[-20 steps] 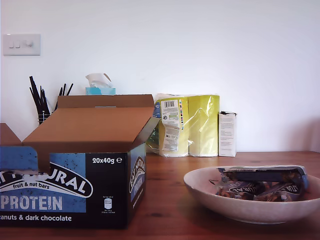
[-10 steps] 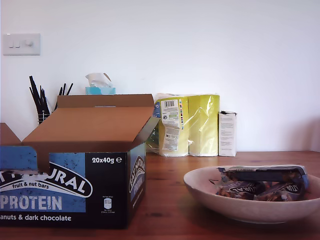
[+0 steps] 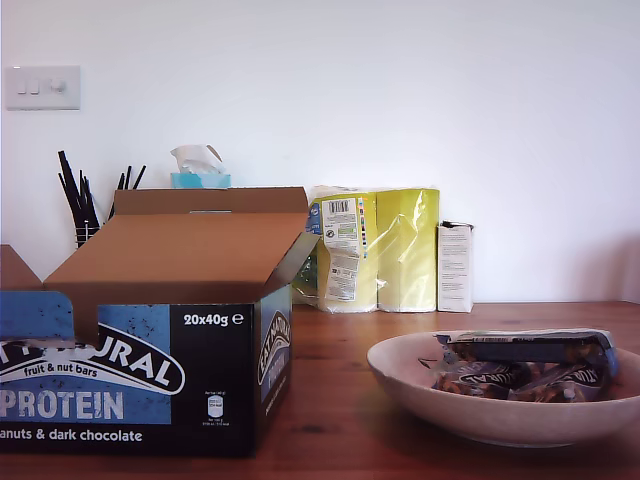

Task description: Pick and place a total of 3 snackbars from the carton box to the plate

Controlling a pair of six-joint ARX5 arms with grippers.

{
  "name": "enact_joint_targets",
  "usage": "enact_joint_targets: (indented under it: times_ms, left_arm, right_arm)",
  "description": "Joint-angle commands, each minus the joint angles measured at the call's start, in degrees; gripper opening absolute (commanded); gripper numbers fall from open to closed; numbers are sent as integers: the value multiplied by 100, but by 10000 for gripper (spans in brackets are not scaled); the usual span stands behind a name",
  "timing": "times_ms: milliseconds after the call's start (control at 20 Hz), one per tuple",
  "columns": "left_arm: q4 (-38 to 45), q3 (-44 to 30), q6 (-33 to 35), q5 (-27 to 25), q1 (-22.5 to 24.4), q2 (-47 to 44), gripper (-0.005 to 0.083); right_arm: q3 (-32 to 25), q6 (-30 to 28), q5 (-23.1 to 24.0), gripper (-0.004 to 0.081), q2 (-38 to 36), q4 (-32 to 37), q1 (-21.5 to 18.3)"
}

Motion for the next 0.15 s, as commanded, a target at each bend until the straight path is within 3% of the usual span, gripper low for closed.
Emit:
enact_joint_targets:
  times_ms: [0,100]
  left_arm:
    - [-87,-57,-15,4,-9,-9,-21]
    - [-219,-57,-15,7,-9,-9,-21]
  right_arm:
    - [-87,4,20,-13,20,33,22]
    - [-87,7,20,-13,20,33,22]
